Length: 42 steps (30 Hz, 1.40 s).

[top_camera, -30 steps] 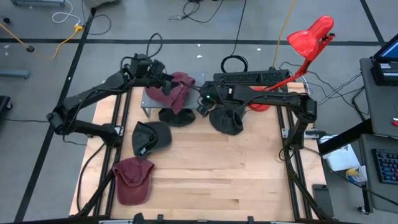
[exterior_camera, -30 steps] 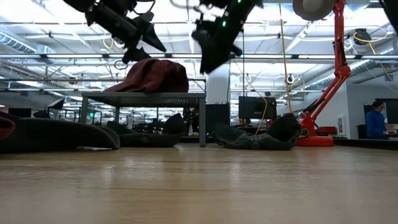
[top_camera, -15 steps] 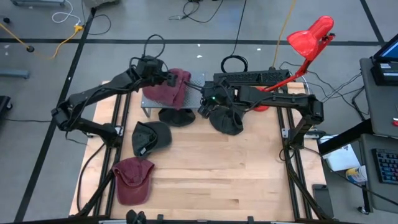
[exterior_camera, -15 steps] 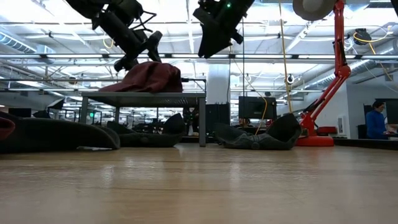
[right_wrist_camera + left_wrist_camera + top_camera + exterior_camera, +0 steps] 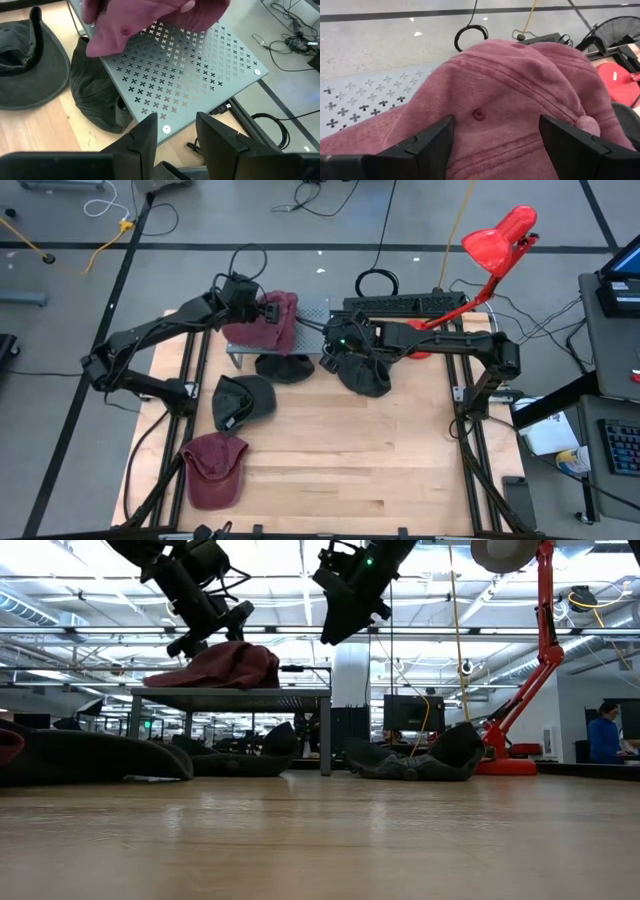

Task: Pick & Place hat
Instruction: Stack the top red cap on top of the red cap on the shelf, then stack the red cap on top of the red cap on the shelf

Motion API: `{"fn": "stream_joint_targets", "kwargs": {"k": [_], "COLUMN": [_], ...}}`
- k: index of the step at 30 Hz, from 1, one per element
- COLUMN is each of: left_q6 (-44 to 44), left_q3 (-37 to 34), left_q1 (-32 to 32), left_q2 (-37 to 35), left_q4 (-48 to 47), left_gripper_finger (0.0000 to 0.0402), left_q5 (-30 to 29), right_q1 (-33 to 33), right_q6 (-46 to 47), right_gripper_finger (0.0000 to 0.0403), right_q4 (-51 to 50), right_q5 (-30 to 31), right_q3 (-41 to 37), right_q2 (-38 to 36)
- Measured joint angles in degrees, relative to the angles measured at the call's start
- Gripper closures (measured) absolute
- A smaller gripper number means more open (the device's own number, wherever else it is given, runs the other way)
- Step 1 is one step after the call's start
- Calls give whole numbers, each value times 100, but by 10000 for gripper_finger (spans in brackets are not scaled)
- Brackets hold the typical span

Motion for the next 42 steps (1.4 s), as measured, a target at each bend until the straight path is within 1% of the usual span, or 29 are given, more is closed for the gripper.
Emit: {"fn": "stream_joint_targets", "kwargs": {"k": [4, 12, 18, 20, 24, 27, 31, 37, 42], "left_q6": [53, 446, 370, 335, 321, 274, -60, -805, -1716], "left_q3": [0, -2, -2, -2, 0, 26, 31, 33, 33], "left_q1": [0, 51, 50, 48, -19, -133, -342, -988, -1890], "left_q2": [-108, -440, -592, -668, -960, -1218, -1583, -2054, -2305], "left_q4": [-68, -191, -365, -293, -39, -252, -770, -1437, -1720], "left_gripper_finger": [106, 106, 106, 106, 105, 105, 105, 106, 106], "left_q5": [-2, -75, -57, 97, 703, 1169, 1737, 2283, 2475], "right_q1": [0, 0, 0, 0, 16, 61, 142, 203, 205], "right_q6": [-29, -33, -146, -177, -181, -329, -576, -603, -603], "right_gripper_finger": [273, 273, 273, 273, 273, 273, 273, 273, 272], "right_q4": [-2, -2, -2, -3, -25, -209, -347, -474, -581], "right_q5": [-2, -15, -15, -17, -17, -24, -24, -62, -561], "right_q3": [0, 0, 0, 0, 0, 0, 4, 7, 4], "right_q2": [0, 0, 0, 0, 0, -47, -74, -146, -170]}}
